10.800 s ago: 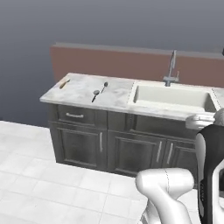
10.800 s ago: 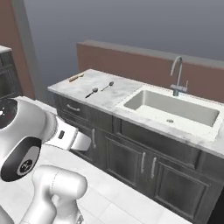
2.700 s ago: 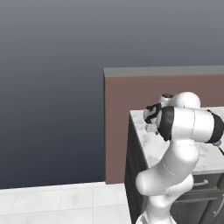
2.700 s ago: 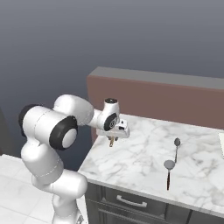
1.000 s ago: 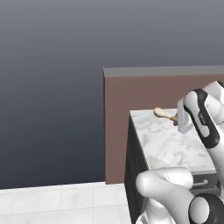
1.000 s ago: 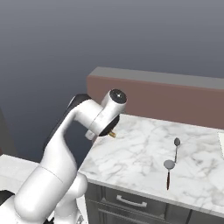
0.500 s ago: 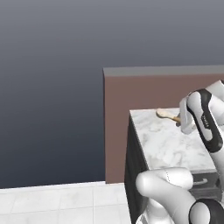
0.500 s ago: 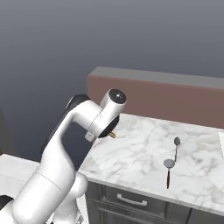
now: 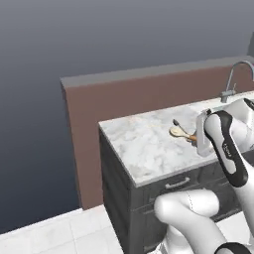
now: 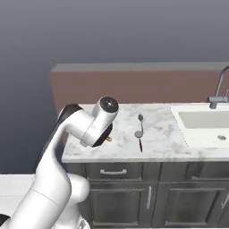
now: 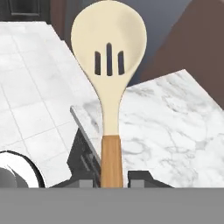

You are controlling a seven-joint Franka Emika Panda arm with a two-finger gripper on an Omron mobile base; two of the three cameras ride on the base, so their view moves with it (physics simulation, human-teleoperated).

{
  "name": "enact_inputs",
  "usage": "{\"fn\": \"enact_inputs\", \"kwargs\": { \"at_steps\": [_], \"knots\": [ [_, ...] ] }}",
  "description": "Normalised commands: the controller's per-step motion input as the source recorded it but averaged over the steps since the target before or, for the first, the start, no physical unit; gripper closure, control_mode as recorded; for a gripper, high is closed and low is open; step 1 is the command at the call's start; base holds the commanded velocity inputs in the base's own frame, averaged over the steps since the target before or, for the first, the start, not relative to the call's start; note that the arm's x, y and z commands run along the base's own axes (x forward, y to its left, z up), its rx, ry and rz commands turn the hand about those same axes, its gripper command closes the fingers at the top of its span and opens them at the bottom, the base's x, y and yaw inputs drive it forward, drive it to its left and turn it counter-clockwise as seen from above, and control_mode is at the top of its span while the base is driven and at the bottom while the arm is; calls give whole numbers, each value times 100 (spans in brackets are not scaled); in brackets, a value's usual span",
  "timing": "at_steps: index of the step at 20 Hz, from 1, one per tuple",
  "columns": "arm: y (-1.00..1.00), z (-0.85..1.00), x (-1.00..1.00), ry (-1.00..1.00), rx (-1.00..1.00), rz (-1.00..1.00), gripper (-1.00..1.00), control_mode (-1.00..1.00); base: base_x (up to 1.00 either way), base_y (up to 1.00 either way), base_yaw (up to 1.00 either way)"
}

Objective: Organize the utensils by type. Pick up the wooden spoons from the counter and place them in the open cabinet. Then pick up the metallic utensils from the counter and place them in the open drawer.

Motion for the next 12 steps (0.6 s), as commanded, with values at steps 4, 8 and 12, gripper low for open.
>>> {"fn": "enact_inputs", "kwargs": {
  "at_steps": [4,8,12],
  "knots": [
    [0,0,0,0,0,0,100,100,0,0,-100],
    [0,0,0,0,0,0,100,100,0,0,-100],
    [0,0,0,0,0,0,100,100,0,0,-100]
  ]
}}
